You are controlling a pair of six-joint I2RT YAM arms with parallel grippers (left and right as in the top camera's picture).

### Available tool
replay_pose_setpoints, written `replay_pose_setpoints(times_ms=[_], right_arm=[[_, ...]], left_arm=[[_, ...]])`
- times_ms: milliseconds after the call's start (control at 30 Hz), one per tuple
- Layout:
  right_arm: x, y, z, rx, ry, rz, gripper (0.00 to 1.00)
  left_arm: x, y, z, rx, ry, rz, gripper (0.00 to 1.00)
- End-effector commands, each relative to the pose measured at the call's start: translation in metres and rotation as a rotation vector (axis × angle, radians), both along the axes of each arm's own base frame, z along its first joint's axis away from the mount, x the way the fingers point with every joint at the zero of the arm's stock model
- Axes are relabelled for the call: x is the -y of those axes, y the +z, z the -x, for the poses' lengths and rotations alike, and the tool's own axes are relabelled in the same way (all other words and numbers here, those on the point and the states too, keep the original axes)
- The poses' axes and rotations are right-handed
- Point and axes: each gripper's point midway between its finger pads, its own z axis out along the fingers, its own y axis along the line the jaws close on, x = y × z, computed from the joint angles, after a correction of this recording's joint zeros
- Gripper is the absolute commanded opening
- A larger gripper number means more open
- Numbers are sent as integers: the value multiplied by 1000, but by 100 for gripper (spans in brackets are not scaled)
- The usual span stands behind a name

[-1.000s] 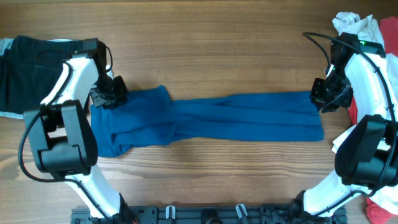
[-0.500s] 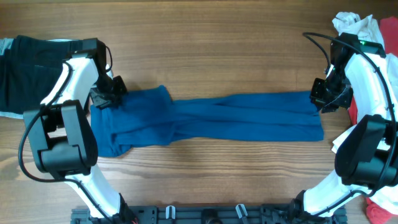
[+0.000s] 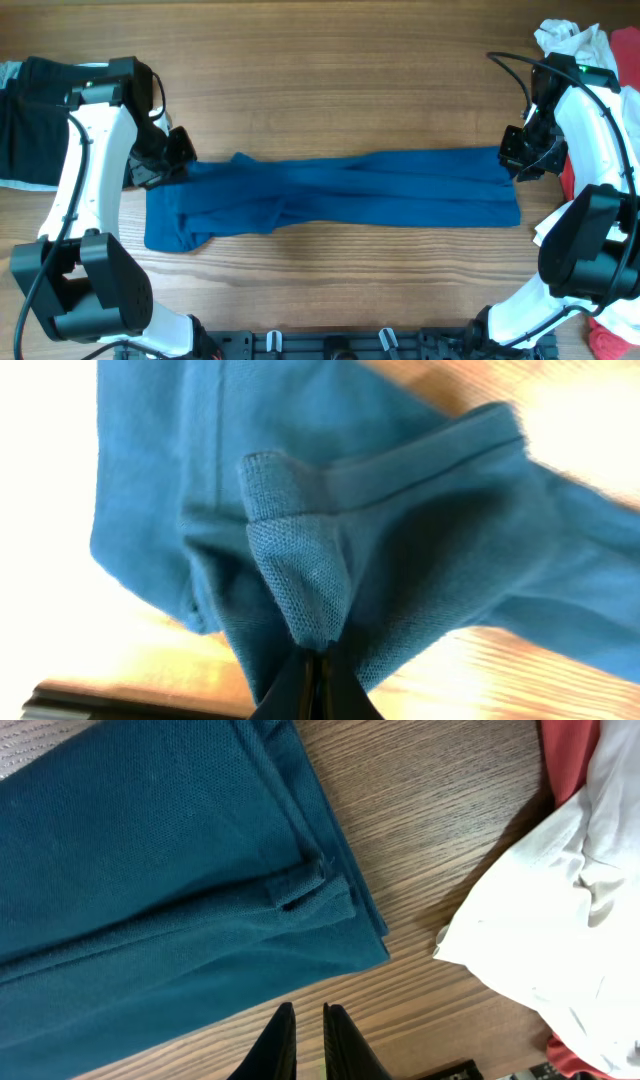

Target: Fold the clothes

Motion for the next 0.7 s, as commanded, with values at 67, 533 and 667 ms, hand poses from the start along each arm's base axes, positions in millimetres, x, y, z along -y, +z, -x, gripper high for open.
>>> replay_pose_setpoints(times_ms=[67, 533, 667], right_arm=[[-2, 4, 2, 9, 6, -12, 11], [-2, 4, 2, 7, 20, -15, 35], [-7, 3, -3, 30, 53, -53, 38]], left_arm=[[-25, -17, 30, -125, 69, -162, 4], [-23, -34, 32, -125, 81, -152, 59], [-10, -16, 9, -24, 92, -69, 54]])
